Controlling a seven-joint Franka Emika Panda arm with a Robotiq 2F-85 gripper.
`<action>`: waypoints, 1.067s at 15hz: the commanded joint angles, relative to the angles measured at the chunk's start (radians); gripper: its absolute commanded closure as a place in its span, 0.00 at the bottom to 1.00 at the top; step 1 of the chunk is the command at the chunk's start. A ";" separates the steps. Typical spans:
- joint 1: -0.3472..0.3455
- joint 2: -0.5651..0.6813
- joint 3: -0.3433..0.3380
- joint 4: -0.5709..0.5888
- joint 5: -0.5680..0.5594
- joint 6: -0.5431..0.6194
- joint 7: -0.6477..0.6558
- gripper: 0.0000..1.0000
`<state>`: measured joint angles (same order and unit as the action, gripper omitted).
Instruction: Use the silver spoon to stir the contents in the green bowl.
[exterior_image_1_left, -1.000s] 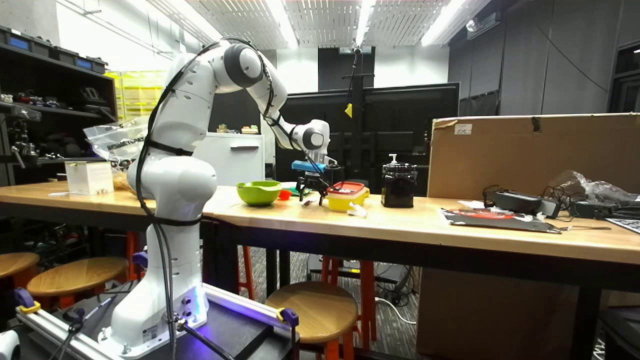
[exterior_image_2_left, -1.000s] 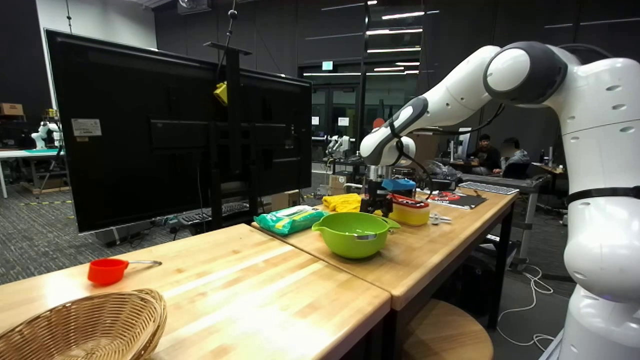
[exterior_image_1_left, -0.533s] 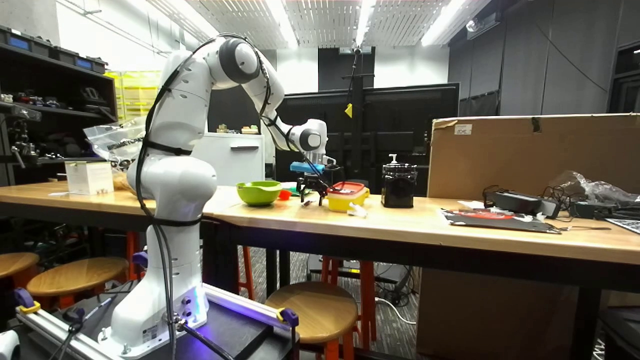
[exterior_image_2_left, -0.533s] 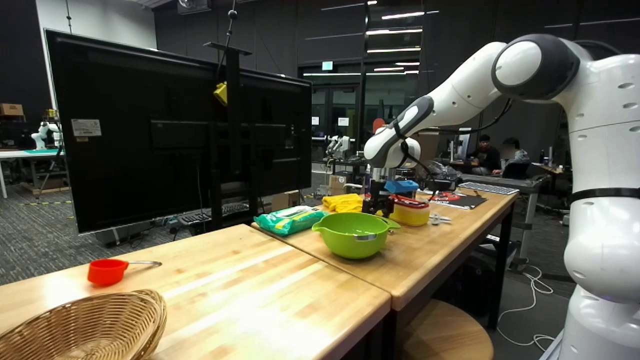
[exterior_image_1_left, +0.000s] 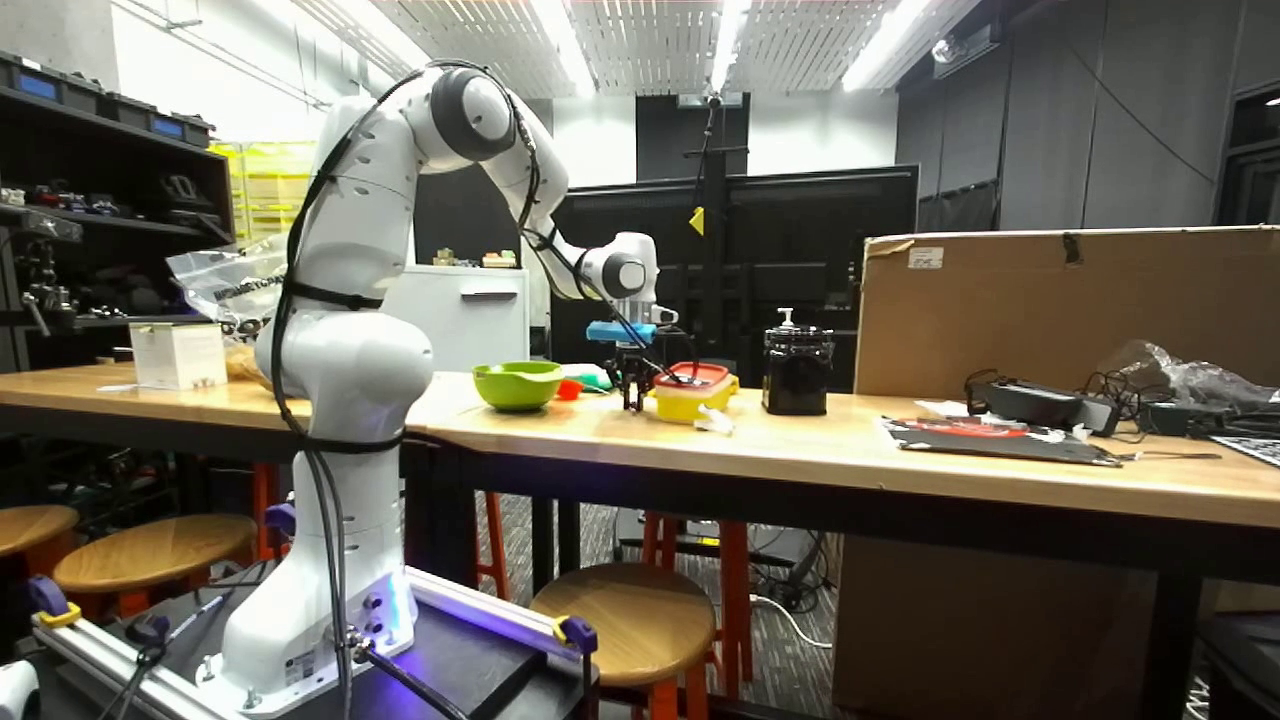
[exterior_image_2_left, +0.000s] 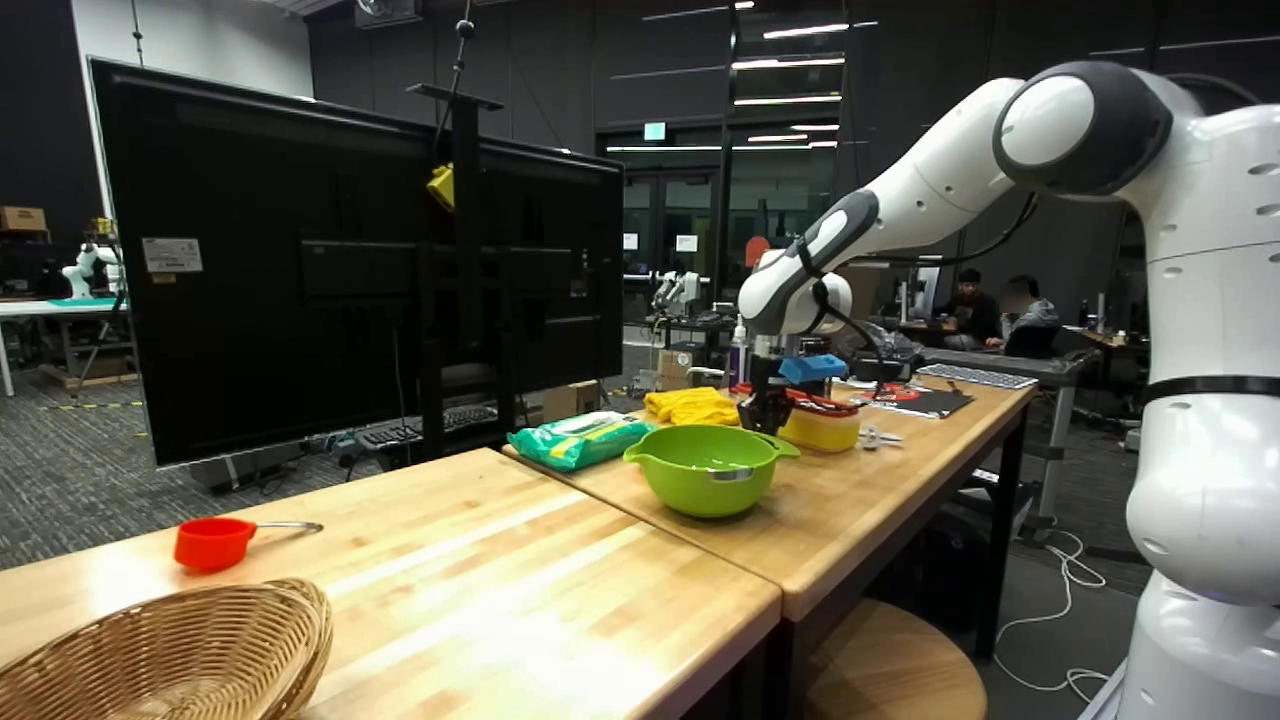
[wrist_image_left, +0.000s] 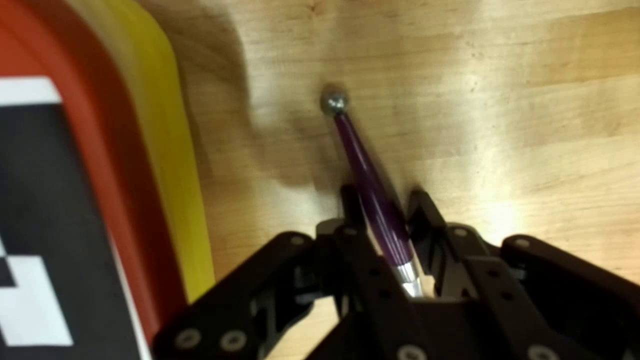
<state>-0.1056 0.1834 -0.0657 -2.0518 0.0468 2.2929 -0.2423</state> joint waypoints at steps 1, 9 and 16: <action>-0.002 0.010 0.005 -0.041 0.008 0.052 0.001 1.00; 0.008 -0.034 0.002 -0.013 -0.059 -0.078 0.000 0.96; 0.034 -0.120 0.012 0.055 -0.182 -0.451 -0.032 0.96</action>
<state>-0.0861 0.1200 -0.0602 -2.0244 -0.0850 2.0005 -0.2501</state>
